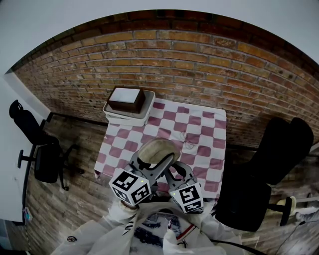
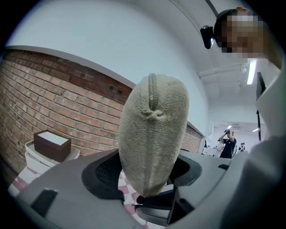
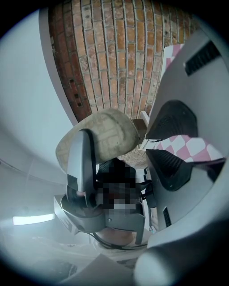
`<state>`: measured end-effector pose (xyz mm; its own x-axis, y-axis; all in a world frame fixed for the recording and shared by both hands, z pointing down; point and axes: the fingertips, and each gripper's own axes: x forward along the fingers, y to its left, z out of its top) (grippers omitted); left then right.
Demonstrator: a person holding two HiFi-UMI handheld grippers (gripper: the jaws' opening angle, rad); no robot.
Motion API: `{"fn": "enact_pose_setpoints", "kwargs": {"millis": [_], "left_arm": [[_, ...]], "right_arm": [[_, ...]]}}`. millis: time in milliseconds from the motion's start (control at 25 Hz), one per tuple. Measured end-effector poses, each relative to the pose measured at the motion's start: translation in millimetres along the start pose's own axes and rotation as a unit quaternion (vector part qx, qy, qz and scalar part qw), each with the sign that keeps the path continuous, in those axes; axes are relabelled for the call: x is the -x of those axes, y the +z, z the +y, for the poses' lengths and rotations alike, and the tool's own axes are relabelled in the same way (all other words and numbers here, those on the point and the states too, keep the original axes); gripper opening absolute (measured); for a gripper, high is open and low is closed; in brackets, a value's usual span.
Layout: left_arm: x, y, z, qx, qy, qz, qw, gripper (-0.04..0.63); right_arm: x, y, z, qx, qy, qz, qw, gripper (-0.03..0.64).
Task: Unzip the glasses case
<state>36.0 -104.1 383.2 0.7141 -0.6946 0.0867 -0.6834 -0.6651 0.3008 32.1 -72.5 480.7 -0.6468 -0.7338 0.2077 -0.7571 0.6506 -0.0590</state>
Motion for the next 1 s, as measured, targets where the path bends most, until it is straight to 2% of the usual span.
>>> {"fn": "enact_pose_setpoints", "kwargs": {"millis": [1000], "left_arm": [[1.9,-0.1,6.4,0.004,0.004,0.001,1.0,0.284]], "right_arm": [[-2.1,-1.6,1.3,-0.005,-0.002,-0.002,1.0,0.017]]}}
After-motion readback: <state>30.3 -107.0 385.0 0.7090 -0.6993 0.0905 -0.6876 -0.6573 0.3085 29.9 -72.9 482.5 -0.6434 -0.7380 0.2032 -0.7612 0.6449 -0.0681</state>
